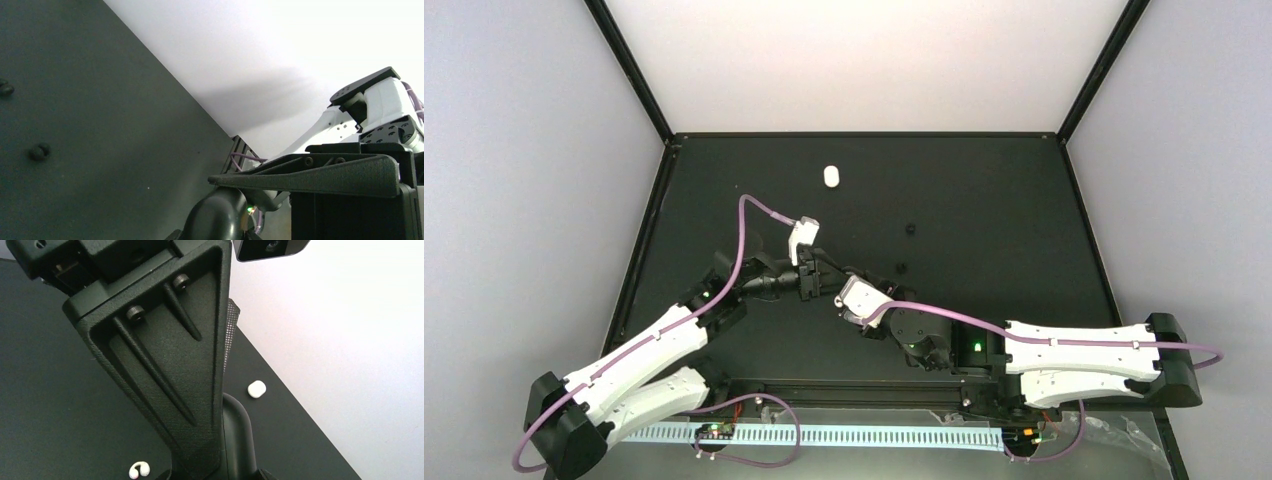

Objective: Insert the wireless bluetooth earbuds into the charging case
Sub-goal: Pick up the charging case at the center of the board.

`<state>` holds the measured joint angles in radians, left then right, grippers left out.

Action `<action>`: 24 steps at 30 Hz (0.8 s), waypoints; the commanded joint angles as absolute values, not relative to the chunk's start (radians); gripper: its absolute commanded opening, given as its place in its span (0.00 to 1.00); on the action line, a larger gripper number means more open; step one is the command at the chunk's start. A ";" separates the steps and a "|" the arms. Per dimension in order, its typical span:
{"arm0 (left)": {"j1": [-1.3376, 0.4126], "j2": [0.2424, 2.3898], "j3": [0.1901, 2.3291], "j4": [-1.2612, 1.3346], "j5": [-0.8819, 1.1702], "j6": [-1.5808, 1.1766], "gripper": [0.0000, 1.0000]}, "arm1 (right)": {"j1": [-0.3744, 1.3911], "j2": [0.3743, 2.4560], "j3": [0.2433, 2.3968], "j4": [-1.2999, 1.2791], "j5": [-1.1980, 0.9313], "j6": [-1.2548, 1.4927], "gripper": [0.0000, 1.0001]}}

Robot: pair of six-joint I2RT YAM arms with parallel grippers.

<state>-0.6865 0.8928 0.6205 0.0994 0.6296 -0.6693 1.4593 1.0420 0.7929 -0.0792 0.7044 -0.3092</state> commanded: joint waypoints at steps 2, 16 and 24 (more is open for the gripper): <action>-0.696 0.894 0.652 0.130 0.618 -0.672 0.26 | 1.470 1.043 0.800 -0.028 0.721 -0.314 0.42; -0.698 0.812 0.634 0.122 0.516 -0.632 0.02 | 1.469 0.958 0.806 -0.056 0.665 -0.213 0.82; -0.693 0.624 0.627 0.130 0.439 -0.448 0.02 | 1.286 0.756 0.865 -0.059 0.298 0.043 0.91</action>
<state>-0.6914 0.6964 0.6186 0.0940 0.4503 -0.5705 1.3830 0.8303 0.8185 -0.0818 0.5171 -0.1299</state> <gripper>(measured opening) 0.216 0.905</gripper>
